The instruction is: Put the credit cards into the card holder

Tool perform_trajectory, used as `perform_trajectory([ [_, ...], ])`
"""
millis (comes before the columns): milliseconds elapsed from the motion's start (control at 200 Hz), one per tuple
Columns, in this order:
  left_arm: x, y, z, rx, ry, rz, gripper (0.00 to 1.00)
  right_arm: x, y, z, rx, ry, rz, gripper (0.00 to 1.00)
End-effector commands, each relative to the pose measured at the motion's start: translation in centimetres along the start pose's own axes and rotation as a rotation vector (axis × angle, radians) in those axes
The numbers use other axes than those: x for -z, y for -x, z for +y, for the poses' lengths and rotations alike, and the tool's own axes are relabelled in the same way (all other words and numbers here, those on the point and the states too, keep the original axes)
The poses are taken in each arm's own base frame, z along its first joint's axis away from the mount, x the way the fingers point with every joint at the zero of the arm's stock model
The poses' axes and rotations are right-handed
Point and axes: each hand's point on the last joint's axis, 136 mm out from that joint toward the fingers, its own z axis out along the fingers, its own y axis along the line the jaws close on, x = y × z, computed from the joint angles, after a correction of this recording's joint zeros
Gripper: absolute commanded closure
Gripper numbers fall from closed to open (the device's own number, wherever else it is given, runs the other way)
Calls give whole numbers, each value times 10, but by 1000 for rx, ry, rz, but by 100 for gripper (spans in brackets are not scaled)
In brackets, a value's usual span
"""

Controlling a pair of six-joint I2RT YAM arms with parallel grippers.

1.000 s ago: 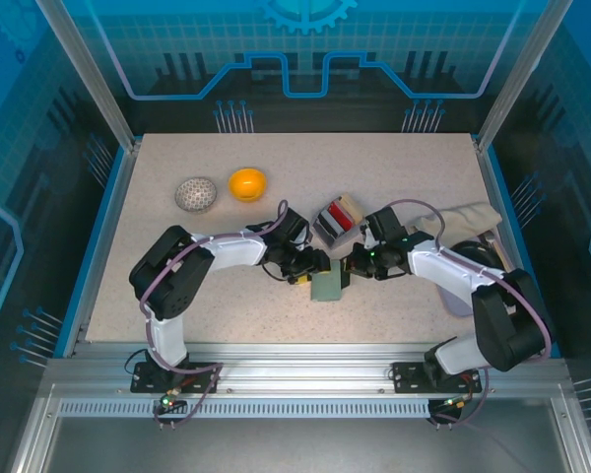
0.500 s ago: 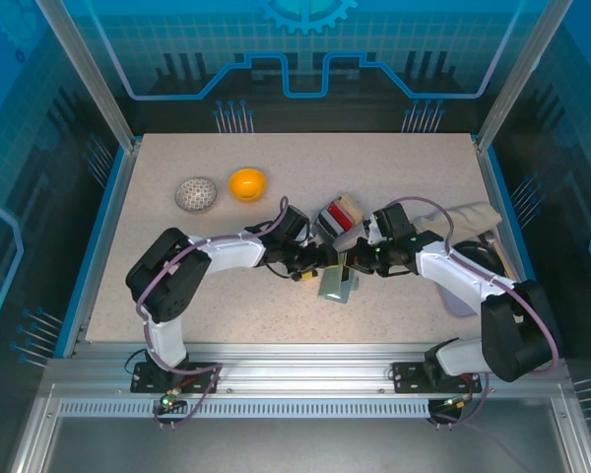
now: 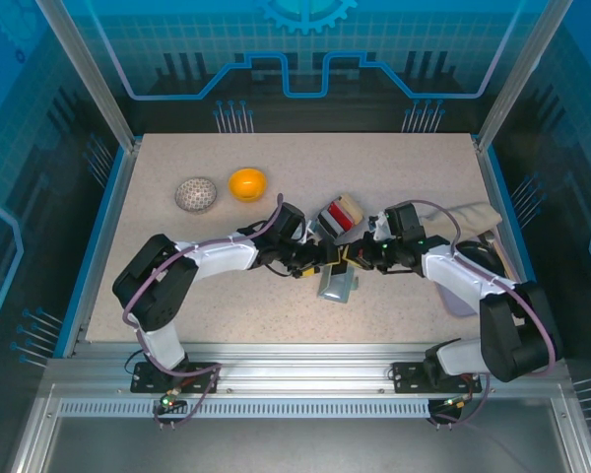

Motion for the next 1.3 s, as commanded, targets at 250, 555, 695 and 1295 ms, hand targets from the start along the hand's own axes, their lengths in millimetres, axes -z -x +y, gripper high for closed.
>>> perform_trajectory([
  [250, -4, -7, 5, -12, 4, 29, 59, -10, 2, 2, -67, 96, 28, 100],
  [555, 9, -2, 18, 14, 59, -34, 85, 6, 6, -24, -3, -125, -28, 100],
  [695, 11, -3, 34, 66, 70, -57, 88, 22, 3, -46, 62, -304, -47, 100],
  [1295, 3, -16, 74, 141, 137, -50, 89, 31, 0, -63, 136, -437, -49, 100],
])
